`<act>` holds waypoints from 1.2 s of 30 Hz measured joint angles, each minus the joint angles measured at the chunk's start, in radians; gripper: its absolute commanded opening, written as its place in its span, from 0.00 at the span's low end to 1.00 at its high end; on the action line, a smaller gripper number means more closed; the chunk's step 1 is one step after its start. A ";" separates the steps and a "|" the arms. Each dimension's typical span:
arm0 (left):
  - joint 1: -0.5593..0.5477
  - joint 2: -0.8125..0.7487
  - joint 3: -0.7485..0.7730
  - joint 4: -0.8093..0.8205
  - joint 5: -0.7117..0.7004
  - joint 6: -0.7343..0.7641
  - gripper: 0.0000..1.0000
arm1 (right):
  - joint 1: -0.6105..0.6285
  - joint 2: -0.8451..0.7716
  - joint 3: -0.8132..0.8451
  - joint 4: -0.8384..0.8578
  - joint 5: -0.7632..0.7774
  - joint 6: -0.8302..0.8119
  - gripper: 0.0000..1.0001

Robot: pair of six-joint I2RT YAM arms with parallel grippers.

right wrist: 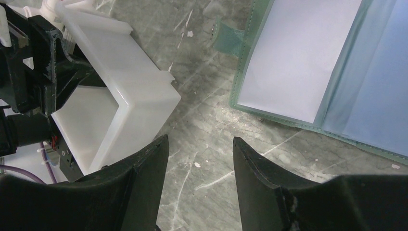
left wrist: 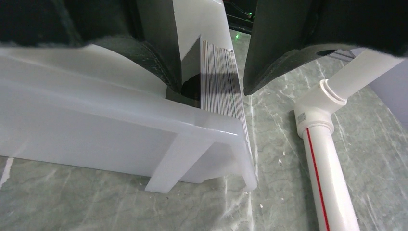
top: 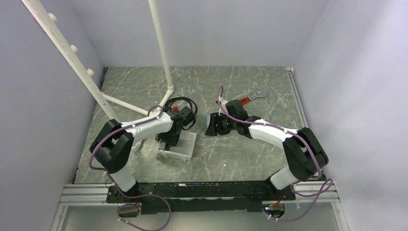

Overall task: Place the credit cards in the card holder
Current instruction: Pick up the credit card from the storage box.

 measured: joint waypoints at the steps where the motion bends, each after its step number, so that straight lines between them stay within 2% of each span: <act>1: 0.000 0.000 0.000 -0.002 -0.005 0.000 0.53 | 0.000 0.000 0.000 0.000 0.000 0.000 0.54; 7: -0.001 -0.002 0.014 -0.020 -0.032 -0.002 0.49 | 0.000 0.000 0.000 0.000 0.000 0.000 0.54; 19: -0.001 -0.016 0.026 -0.042 -0.048 -0.013 0.30 | 0.000 0.000 0.000 0.000 -0.008 0.008 0.54; 28: -0.001 -0.029 0.052 -0.072 -0.037 -0.016 0.21 | 0.000 0.000 0.000 0.000 -0.008 0.010 0.55; 32: -0.001 -0.048 0.072 -0.092 -0.034 -0.016 0.12 | 0.000 0.000 0.000 0.000 -0.008 0.010 0.55; 36: -0.001 -0.063 0.083 -0.097 -0.027 -0.017 0.07 | 0.000 0.000 0.000 0.000 -0.008 0.010 0.55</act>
